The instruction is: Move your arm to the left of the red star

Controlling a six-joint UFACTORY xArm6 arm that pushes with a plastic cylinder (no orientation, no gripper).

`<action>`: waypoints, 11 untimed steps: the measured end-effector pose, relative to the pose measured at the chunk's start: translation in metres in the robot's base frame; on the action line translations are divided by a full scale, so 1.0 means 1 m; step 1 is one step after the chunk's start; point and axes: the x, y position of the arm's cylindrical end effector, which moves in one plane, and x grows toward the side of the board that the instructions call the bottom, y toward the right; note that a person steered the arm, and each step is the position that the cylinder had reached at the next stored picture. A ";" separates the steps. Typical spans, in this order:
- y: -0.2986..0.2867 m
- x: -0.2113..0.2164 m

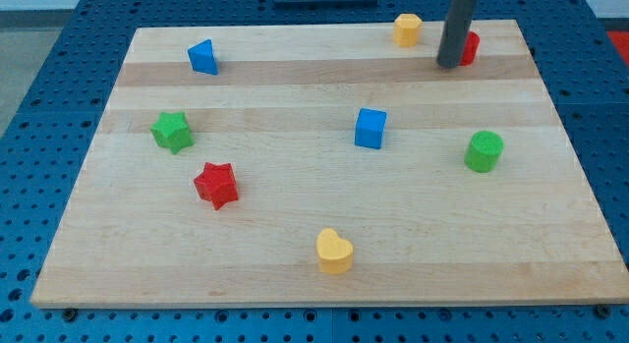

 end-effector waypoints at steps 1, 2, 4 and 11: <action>0.003 -0.002; -0.005 -0.003; -0.145 0.009; -0.352 0.169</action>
